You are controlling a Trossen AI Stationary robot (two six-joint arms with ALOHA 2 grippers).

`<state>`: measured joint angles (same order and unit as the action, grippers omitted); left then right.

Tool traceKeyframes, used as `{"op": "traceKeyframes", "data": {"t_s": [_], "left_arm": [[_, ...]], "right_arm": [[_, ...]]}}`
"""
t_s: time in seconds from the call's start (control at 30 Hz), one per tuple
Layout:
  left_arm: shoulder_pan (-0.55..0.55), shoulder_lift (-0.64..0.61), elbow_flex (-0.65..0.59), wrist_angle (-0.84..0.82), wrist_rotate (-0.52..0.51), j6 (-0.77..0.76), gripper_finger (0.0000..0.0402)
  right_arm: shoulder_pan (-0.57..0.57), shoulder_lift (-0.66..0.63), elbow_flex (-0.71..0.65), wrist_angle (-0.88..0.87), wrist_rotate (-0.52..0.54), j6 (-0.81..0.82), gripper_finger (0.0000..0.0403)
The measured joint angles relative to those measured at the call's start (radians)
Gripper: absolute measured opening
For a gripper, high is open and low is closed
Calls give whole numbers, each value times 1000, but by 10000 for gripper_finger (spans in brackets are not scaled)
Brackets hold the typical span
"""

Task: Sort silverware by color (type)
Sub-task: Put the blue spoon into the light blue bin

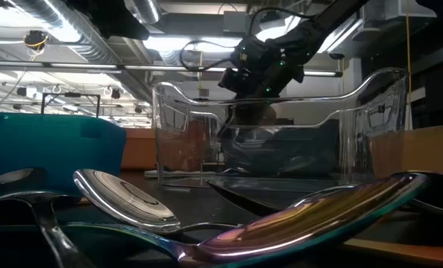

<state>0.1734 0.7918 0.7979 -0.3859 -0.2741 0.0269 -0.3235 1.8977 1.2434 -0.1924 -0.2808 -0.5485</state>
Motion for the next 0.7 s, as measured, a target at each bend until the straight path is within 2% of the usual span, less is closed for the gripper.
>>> {"op": "traceKeyframes", "data": {"t_s": [0.13, 0.7], "left_arm": [[0, 0, 0, 0, 0, 0, 82], [0, 0, 0, 0, 0, -1, 82]], "right_arm": [[-13, 0, 0, -5, -37, -23, 117], [-17, 0, 0, -42, -47, -41, 117]]}}
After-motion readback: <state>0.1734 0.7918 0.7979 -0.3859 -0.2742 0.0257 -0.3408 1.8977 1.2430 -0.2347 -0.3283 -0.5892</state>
